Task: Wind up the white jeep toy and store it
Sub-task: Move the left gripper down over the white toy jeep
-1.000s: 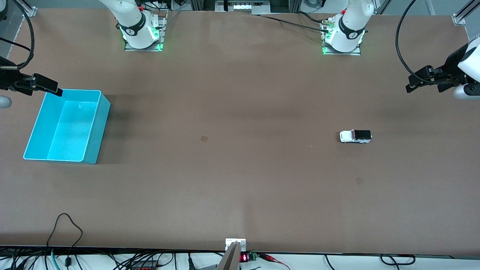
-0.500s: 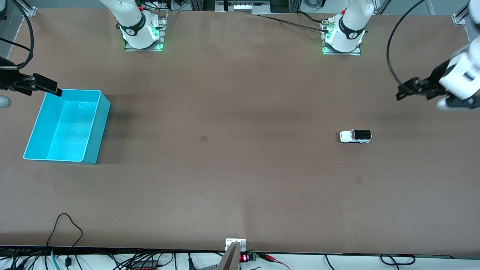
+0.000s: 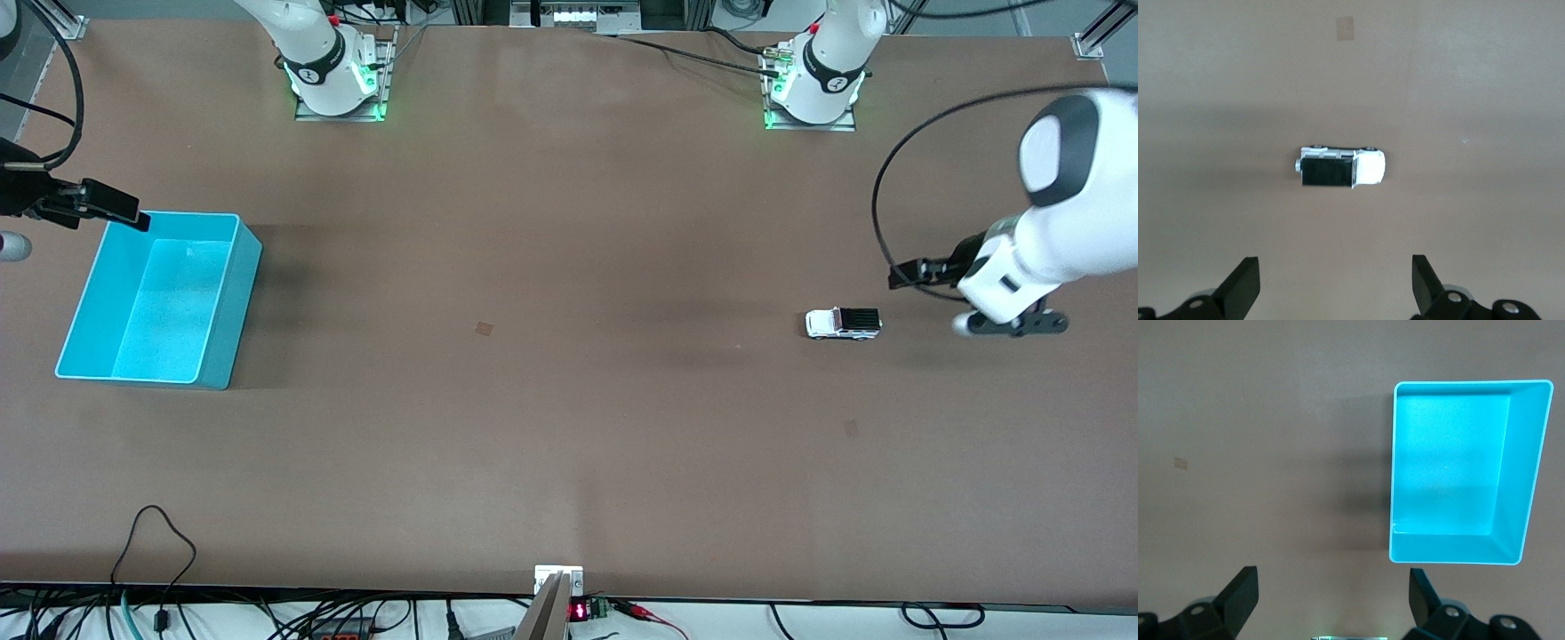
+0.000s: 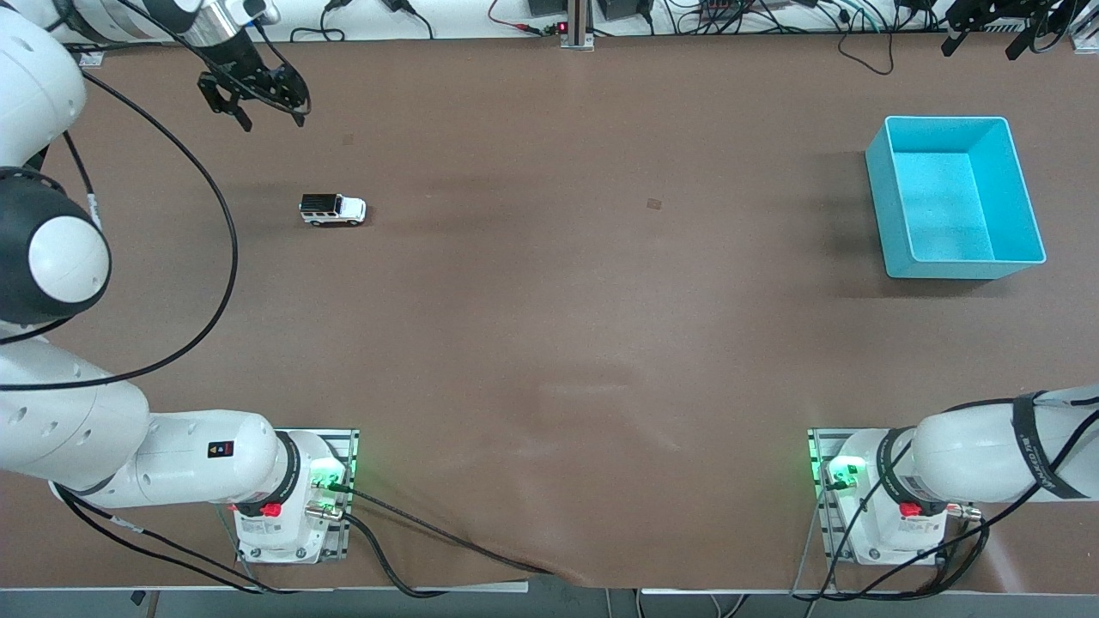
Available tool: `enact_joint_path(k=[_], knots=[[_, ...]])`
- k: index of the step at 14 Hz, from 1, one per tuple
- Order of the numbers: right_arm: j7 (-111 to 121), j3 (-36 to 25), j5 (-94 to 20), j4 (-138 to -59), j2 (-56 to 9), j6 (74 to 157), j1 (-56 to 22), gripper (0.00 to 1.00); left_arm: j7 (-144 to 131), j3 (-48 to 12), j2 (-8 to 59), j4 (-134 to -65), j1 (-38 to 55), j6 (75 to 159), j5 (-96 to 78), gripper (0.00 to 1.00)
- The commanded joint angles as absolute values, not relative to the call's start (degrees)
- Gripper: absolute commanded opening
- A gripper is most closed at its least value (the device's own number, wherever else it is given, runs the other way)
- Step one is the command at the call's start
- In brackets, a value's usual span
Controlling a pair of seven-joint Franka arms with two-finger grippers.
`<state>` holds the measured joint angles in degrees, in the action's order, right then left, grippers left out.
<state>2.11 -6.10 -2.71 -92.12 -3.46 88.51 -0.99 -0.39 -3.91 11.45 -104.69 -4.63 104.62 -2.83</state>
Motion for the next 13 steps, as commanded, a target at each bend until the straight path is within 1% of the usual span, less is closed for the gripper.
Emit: enact_joint_path(k=[1, 2, 5, 10, 13], knots=[[2.5, -5.9, -2.9, -91.5, -4.1, 88.1, -0.5, 1.0, 3.0, -4.1, 16.2, -103.6, -4.8, 107.2, -2.7, 1.0], [2.6, -5.9, -2.9, -91.5, -4.7, 87.9, -0.5, 1.0, 4.8, -4.0, 17.8, -103.6, -5.0, 108.0, -2.7, 1.0], [3.1, -5.9, -2.8, -91.4, -6.2, 87.8, -0.5, 1.0, 16.9, -4.0, 19.9, -104.8, -5.3, 111.3, -2.7, 1.0], [3.1, -5.9, -2.7, -91.5, -7.2, 87.5, -0.5, 1.0, 40.6, -4.0, 20.3, -110.4, -5.7, 118.9, 1.0, 1.0], [3.1, -5.9, -2.7, -91.5, -7.4, 87.0, -0.5, 1.0, 54.5, -4.0, 21.3, -112.0, -6.5, 121.7, 1.4, 1.0]])
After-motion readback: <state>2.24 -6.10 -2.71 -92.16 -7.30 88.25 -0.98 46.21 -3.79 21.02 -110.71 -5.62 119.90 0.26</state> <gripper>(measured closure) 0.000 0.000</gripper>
